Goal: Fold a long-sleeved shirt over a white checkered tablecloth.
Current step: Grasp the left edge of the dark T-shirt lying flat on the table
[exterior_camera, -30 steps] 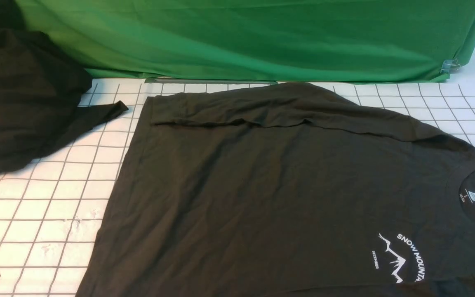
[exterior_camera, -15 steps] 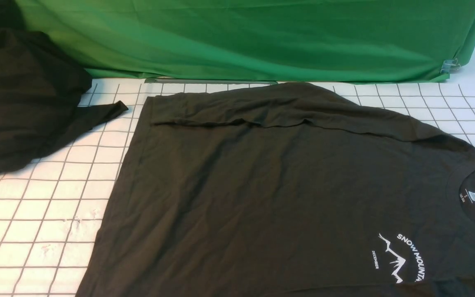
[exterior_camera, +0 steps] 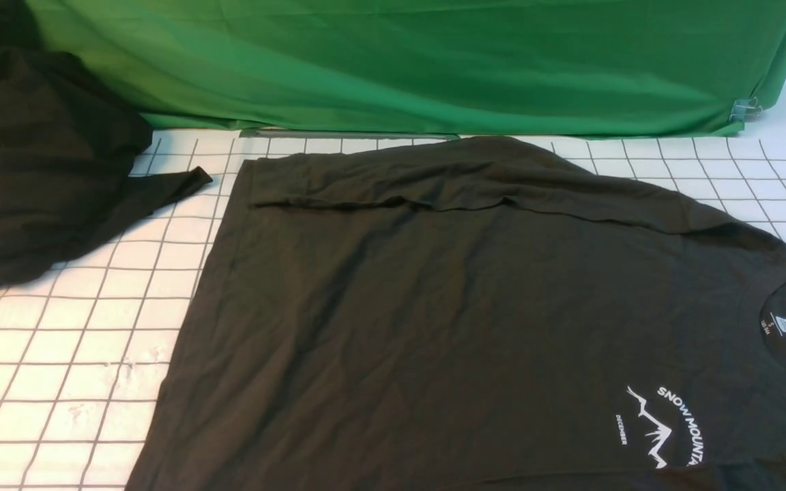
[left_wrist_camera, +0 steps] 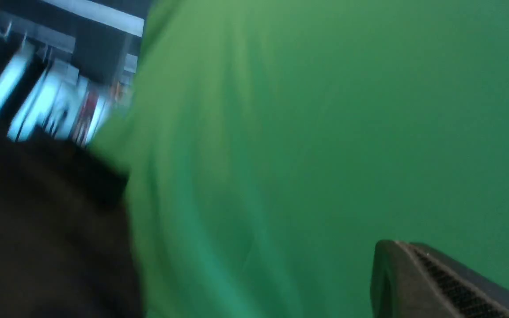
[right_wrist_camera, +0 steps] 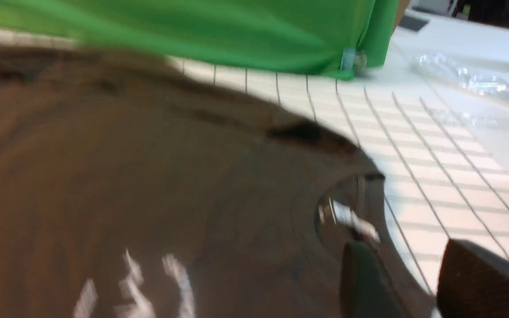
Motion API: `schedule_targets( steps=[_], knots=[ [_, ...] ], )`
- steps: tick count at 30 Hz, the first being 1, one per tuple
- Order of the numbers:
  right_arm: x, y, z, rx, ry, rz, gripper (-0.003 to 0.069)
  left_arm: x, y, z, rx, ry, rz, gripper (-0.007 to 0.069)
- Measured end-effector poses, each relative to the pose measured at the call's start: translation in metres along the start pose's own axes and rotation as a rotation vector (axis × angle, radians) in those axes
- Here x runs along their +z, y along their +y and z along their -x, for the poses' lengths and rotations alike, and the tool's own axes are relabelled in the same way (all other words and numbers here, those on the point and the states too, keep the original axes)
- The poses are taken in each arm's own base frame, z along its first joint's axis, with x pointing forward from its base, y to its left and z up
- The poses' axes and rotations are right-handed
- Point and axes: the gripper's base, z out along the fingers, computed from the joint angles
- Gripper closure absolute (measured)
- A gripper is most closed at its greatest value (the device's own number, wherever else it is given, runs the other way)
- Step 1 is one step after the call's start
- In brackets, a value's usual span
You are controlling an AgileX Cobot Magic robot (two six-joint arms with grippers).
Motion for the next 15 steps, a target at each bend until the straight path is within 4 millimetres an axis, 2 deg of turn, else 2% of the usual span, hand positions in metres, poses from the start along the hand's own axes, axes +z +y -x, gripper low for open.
schedule_targets(
  steps=[3,4,6,11,13,15],
  knots=[
    [-0.001,0.000,0.014,0.294,-0.150,0.021,0.0417,-0.001,-0.005,0.012,-0.092,-0.127,-0.056,0.0621],
    [-0.002,-0.001,0.019,0.443,-0.206,0.038,0.0417,-0.001,-0.006,0.015,-0.132,-0.161,-0.081,0.0621],
    [-0.004,-0.002,0.025,0.598,-0.278,0.066,0.0417,-0.002,-0.008,0.018,-0.186,-0.181,-0.105,0.0621],
    [-0.006,-0.003,0.033,0.696,-0.371,0.100,0.0417,0.005,-0.028,0.042,-0.229,-0.202,-0.162,0.0621],
    [-0.008,-0.004,0.037,0.709,-0.416,0.112,0.0417,0.015,-0.048,0.063,-0.201,-0.162,-0.191,0.0621],
    [-0.009,-0.004,0.040,0.725,-0.451,0.124,0.0417,0.025,-0.062,0.075,-0.173,-0.081,-0.180,0.0621]
  ],
)
